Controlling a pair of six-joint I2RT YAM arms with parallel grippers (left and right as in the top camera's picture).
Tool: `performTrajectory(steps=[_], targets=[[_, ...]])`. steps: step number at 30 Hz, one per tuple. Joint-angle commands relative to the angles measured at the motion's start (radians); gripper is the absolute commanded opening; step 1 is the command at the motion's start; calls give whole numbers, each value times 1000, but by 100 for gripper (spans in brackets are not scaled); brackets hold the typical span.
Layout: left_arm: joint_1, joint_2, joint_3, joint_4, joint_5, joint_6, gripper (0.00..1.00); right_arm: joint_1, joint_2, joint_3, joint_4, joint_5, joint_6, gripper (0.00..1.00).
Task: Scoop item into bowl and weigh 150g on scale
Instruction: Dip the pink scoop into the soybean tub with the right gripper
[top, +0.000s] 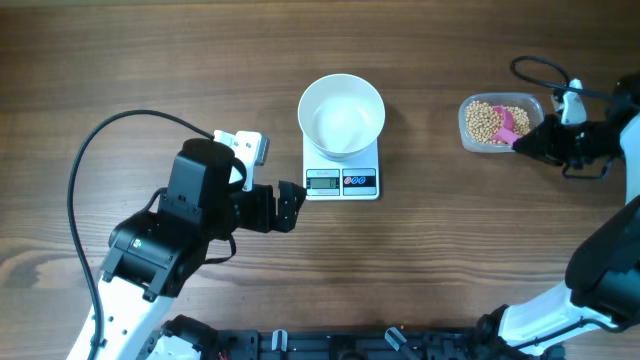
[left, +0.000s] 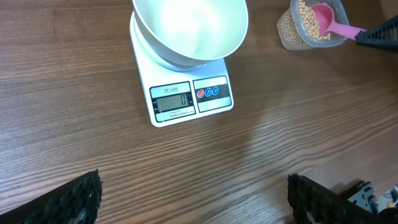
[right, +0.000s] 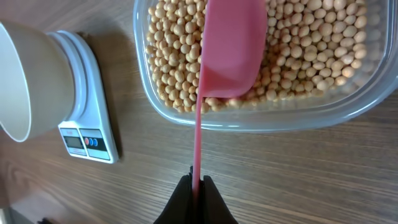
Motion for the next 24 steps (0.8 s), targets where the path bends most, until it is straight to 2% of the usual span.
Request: performTrajectory(steps=[1, 9, 17, 19, 24], targets=[[-6, 4, -5, 0, 9, -8, 100, 0, 19, -10, -6, -61, 14, 5], [-6, 4, -5, 0, 9, -9, 100, -7, 77, -10, -5, -204, 42, 4], [-6, 4, -5, 0, 9, -9, 100, -34, 77, -10, -36, -203, 68, 4], [-6, 4, -5, 0, 9, -8, 100, -34, 77, -10, -77, -196, 27, 4], [-6, 4, -5, 0, 9, -8, 100, -34, 77, -10, -34, -206, 60, 4]])
